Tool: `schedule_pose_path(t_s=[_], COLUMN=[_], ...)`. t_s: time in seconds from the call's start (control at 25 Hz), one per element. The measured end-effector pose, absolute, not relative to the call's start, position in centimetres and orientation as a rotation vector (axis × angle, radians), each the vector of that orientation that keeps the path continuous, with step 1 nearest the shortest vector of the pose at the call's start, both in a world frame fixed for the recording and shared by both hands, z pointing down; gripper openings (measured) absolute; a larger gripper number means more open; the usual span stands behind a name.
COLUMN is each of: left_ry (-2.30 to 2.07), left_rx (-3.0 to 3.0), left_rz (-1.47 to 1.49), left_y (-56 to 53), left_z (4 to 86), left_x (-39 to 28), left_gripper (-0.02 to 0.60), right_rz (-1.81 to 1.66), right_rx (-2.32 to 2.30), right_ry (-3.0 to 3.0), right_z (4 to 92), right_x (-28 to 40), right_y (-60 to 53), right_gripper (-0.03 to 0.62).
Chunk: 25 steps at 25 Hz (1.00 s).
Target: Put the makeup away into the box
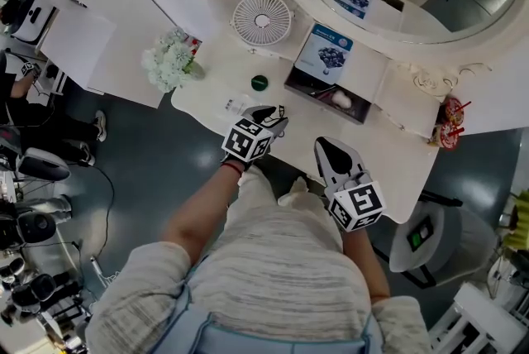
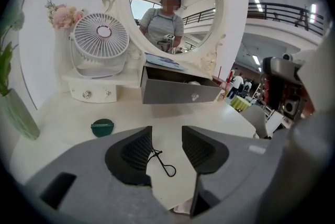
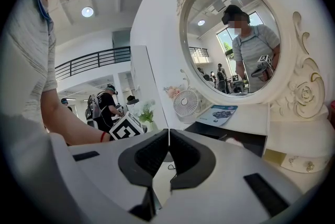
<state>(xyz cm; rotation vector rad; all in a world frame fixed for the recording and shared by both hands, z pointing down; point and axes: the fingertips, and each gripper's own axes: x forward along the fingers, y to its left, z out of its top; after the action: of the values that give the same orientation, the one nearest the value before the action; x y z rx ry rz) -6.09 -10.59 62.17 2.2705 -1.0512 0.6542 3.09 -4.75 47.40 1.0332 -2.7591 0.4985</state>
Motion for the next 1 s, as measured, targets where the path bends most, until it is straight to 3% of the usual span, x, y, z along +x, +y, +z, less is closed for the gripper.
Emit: schedule_pose_path(t_s=[0.8, 1.0], left_ry=[-1.120, -1.121], left_rx=[2.027, 2.016], left_rz=[0.850, 0.896], left_y=[-12.7, -13.1], left_z=[68.2, 68.7], left_x=[-6.8, -6.8], left_gripper=[0.178, 0.143], right_rz=[0.524, 0.534], right_rx=[1.052, 1.067], right_ry=[-2.744, -2.735], right_z=[47.9, 48.0], right_x=[3.6, 4.0], right_y=[-5.2, -5.3], right_gripper=[0.011, 0.011])
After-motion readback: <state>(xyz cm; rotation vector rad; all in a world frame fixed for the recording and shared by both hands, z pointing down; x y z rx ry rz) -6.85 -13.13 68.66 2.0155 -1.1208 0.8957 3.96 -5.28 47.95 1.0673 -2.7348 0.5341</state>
